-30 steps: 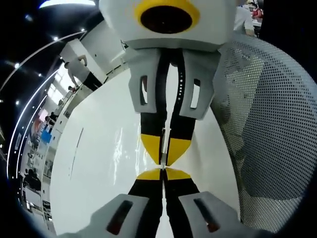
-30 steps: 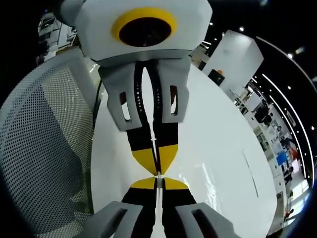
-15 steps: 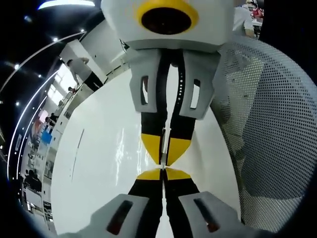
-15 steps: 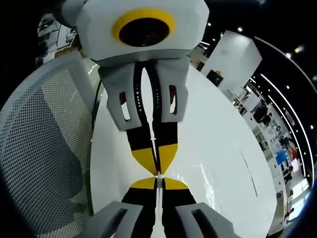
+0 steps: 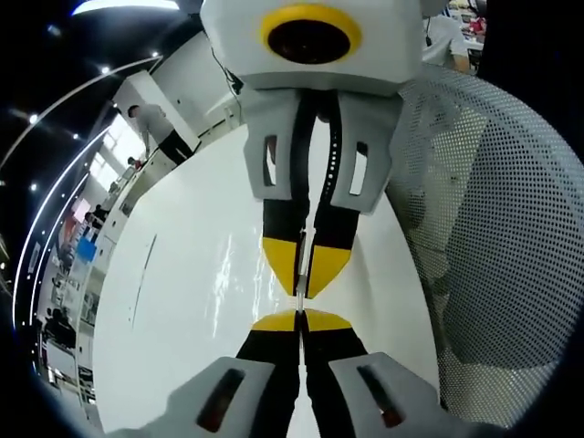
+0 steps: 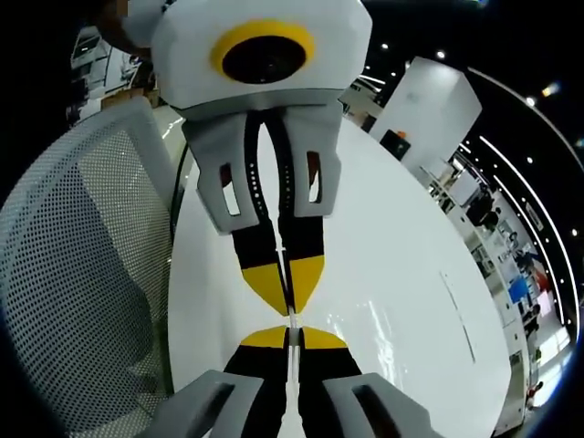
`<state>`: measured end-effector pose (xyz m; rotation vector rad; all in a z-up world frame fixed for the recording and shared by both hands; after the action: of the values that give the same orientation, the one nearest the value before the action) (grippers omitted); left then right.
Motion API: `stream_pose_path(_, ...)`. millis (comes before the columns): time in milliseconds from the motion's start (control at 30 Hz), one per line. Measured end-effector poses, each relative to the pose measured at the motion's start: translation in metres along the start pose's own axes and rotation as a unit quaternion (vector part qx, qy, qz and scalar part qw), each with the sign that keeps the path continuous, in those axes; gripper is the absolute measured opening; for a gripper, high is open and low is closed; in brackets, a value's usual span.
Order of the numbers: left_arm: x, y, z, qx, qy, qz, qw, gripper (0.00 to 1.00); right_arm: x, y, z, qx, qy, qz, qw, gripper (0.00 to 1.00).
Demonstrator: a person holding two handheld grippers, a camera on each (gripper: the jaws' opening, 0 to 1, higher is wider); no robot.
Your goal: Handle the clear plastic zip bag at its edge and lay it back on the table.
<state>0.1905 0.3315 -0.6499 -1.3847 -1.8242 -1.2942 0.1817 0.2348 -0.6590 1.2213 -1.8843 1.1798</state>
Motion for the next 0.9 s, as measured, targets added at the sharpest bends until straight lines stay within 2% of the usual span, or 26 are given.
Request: stream_pose_path(900, 0.0063, -0.0010, 0.0033, 0.007, 0.003, -0.001, 1.0000, 0.00, 0.0042, -0.0002, 0.0024, 0.000, -0.005, 0.002, 1.0000, 0.00)
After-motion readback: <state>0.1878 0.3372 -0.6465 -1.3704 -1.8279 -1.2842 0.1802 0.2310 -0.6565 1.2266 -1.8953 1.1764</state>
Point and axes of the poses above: the point that each gripper's makers call its tool centre point, and the gripper's own axes: x roughly backward along the fingers, y roughly to its left, z roughly out of its underside, the point moved 8 cm from there along x, roughly backward along the fingers, and after that the axes turned 13 degrees about y, right-handed, at the moved point
